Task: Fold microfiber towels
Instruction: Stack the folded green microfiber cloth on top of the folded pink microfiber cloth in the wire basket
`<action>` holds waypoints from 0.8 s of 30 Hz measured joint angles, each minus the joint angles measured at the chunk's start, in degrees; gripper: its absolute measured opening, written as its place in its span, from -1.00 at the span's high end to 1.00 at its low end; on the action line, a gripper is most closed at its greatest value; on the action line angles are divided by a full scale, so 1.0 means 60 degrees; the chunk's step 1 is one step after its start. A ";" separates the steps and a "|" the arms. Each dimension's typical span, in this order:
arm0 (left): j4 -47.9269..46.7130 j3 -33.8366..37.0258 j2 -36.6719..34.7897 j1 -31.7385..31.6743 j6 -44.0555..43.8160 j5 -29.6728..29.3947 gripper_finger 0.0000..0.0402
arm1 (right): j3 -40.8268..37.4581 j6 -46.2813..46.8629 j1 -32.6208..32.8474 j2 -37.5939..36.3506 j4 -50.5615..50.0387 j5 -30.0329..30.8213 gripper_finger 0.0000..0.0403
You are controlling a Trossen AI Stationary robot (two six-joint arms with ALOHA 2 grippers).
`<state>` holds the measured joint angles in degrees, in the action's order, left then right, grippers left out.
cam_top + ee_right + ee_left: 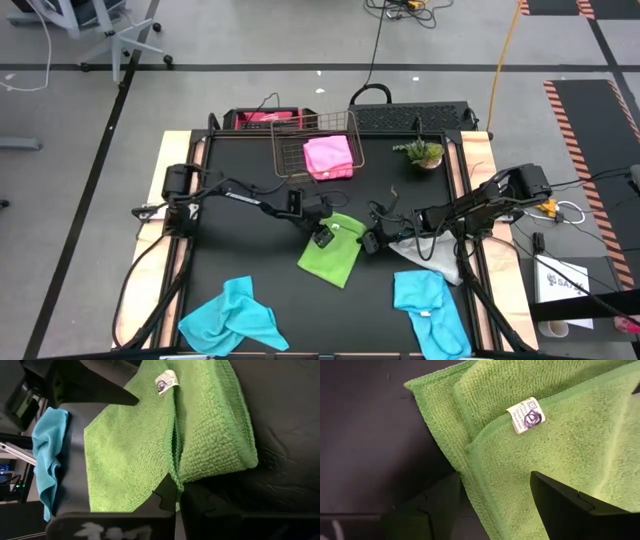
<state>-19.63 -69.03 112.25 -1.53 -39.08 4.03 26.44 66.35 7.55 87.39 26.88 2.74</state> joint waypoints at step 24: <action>0.0942 0.0031 0.0290 -0.0009 -0.0439 0.0011 0.96 | 0.0004 0.0000 0.0000 0.0000 -0.0092 0.0018 1.00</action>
<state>-13.98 -68.84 113.99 -1.58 -41.71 4.10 26.46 66.35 7.55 87.39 26.33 2.85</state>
